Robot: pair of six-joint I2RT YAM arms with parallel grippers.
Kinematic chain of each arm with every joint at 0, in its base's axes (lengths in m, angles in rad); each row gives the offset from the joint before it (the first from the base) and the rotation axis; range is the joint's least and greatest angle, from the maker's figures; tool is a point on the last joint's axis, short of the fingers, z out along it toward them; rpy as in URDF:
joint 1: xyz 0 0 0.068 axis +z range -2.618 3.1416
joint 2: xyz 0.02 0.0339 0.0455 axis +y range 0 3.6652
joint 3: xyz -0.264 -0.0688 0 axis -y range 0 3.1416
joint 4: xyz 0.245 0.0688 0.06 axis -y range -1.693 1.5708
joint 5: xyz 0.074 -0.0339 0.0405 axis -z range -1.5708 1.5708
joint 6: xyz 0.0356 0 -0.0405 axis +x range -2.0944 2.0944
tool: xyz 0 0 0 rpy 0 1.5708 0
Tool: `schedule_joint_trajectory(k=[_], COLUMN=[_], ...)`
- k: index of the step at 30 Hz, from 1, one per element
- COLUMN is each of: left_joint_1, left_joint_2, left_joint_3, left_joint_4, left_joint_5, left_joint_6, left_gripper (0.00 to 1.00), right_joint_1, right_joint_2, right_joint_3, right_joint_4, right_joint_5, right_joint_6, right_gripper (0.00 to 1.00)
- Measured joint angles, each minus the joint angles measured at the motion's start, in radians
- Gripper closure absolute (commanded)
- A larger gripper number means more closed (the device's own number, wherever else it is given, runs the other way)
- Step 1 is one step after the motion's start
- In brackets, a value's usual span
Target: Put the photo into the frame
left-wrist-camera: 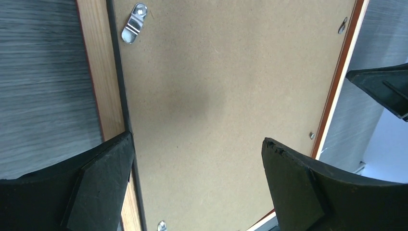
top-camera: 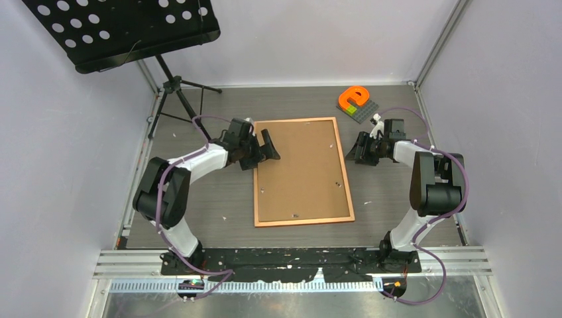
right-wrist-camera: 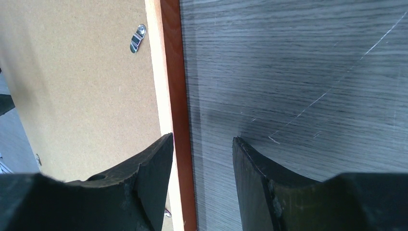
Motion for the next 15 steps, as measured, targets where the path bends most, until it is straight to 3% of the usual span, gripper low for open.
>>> schedule_joint_trajectory(k=[15], left_joint_1=[-0.020], left_joint_2=[-0.113], left_joint_3=[0.052], left_joint_4=[-0.101], left_joint_5=[-0.155], left_joint_6=[0.269], left_gripper=[0.00], right_joint_1=[0.005], right_joint_2=[-0.016], right_joint_3=[0.003], right_joint_4=[-0.015], right_joint_5=[0.004], right_joint_6=[-0.024], right_gripper=[0.42])
